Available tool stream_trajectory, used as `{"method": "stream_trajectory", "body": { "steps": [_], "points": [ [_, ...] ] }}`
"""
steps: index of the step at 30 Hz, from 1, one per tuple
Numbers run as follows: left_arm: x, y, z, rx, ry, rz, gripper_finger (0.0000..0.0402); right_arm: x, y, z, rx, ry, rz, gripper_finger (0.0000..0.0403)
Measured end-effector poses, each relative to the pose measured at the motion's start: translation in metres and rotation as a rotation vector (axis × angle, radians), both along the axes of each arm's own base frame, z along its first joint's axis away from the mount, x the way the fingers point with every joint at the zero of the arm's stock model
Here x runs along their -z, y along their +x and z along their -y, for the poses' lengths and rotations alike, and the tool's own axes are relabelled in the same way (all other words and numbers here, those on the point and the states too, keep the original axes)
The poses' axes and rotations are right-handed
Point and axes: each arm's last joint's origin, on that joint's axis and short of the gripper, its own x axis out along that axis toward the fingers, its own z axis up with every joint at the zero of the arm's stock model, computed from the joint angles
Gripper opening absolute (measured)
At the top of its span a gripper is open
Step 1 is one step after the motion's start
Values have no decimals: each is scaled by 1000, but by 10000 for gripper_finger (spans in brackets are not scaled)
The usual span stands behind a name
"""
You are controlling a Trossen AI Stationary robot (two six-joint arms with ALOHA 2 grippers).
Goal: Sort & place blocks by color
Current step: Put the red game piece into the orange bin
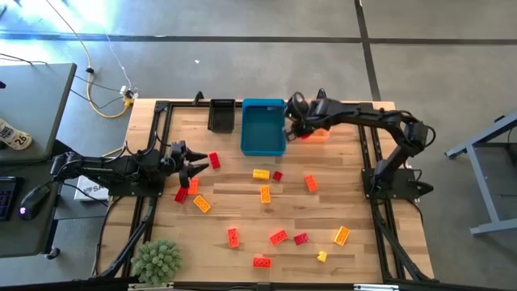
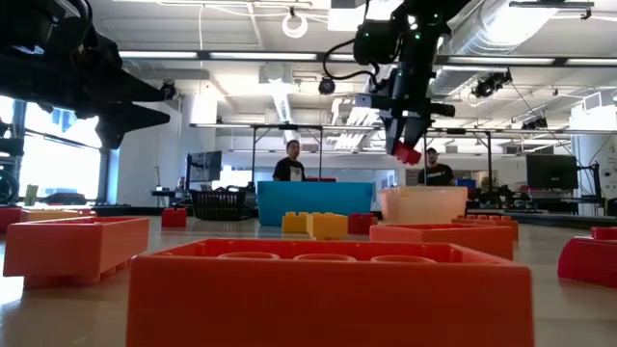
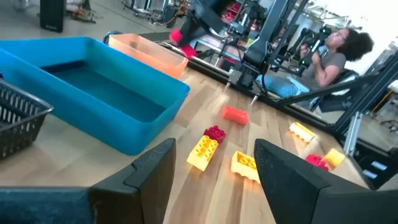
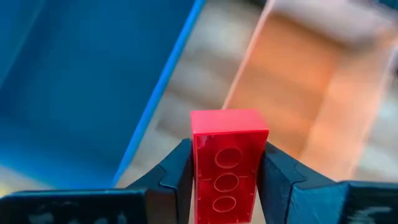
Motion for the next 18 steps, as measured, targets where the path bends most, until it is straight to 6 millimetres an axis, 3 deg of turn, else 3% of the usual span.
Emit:
{"method": "stream_trajectory", "body": {
  "steps": [9,18],
  "points": [
    [0,0,0,-3,-23,8,207,-5,-25,50,135,-65,7,116],
    [0,0,0,-36,-249,88,207,21,-44,69,79,-2,-16,116]
  ]
}}
